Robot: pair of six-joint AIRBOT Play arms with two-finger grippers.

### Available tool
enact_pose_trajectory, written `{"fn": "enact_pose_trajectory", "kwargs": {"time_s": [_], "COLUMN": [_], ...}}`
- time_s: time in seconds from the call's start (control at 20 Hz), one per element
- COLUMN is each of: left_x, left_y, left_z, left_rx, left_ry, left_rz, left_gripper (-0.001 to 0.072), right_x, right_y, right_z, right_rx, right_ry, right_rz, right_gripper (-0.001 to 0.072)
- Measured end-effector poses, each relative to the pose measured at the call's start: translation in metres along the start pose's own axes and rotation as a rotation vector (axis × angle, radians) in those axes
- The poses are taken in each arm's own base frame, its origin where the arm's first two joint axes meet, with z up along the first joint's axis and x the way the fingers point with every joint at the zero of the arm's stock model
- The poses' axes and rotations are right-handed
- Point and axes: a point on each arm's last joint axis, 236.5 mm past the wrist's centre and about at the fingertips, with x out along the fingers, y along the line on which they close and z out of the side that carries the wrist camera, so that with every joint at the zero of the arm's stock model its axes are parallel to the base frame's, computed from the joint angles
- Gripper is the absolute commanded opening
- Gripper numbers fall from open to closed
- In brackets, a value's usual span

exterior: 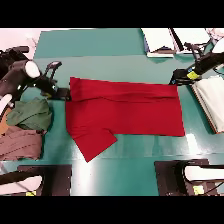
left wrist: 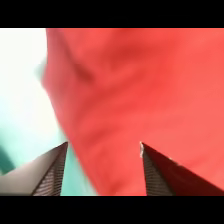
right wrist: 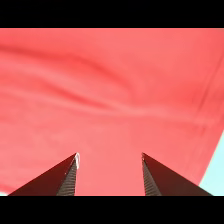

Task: Fold the shirts.

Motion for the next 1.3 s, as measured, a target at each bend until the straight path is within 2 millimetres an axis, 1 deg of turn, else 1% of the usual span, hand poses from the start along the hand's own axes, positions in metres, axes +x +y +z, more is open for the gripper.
{"fn": "enact_pose_trajectory", "kwargs": {"time_s": [0.15,0.2,0.3,0.35,0.45,0.5,0.6,0.65,0.7,0.75,0.8,0.9,1.05,1.2,1.3], "left_x": [0.009,0.016,0.030,0.037,0.050,0.054,0.059,0.061,0.063,0.066,0.066,0.059,0.046,0.032,0.027], "left_y": [0.003,0.001,-0.007,-0.013,-0.029,-0.040,-0.062,-0.070,-0.075,-0.078,-0.079,-0.085,-0.089,-0.093,-0.094], "left_z": [-0.069,-0.091,-0.129,-0.142,-0.160,-0.164,-0.166,-0.166,-0.165,-0.165,-0.164,-0.154,-0.141,-0.126,-0.121], "left_rx": [-0.059,-0.086,-0.140,-0.166,-0.204,-0.210,-0.206,-0.199,-0.192,-0.189,-0.177,-0.159,-0.107,-0.073,-0.059], "left_ry": [0.073,0.093,0.134,0.147,0.154,0.149,0.126,0.115,0.100,0.089,0.083,0.055,0.032,-0.002,-0.015], "left_rz": [-0.004,-0.017,-0.063,-0.092,-0.159,-0.195,-0.255,-0.272,-0.280,-0.281,-0.277,-0.286,-0.278,-0.276,-0.275], "left_gripper": [0.0535,0.0535,0.0534,0.0534,0.0534,0.0534,0.0532,0.0489,0.0191,0.0025,0.0022,0.0022,0.0022,0.0022,0.0022], "right_x": [-0.017,-0.021,-0.026,-0.029,-0.033,-0.034,-0.036,-0.036,-0.037,-0.037,-0.037,-0.034,-0.022,0.001,0.020], "right_y": [0.007,0.008,0.011,0.012,0.014,0.014,0.015,0.016,0.016,0.015,0.013,0.003,-0.027,-0.068,-0.090], "right_z": [-0.018,-0.022,-0.029,-0.031,-0.035,-0.035,-0.037,-0.038,-0.039,-0.040,-0.044,-0.054,-0.087,-0.142,-0.181], "right_rx": [-0.007,-0.008,-0.008,-0.009,-0.011,-0.011,-0.012,-0.012,-0.012,-0.010,-0.004,0.027,0.124,0.302,0.435], "right_ry": [-0.048,-0.071,-0.113,-0.133,-0.155,-0.166,-0.173,-0.175,-0.176,-0.171,-0.160,-0.134,-0.080,0.004,0.060], "right_rz": [-0.006,-0.009,-0.013,-0.013,-0.014,-0.015,-0.014,-0.014,-0.014,-0.014,-0.016,-0.022,-0.037,-0.041,-0.027], "right_gripper": [0.0452,0.0452,0.0452,0.0452,0.0452,0.0452,0.0451,0.0451,0.0450,0.0450,0.0450,0.0450,0.0450,0.0457,0.0559]}}
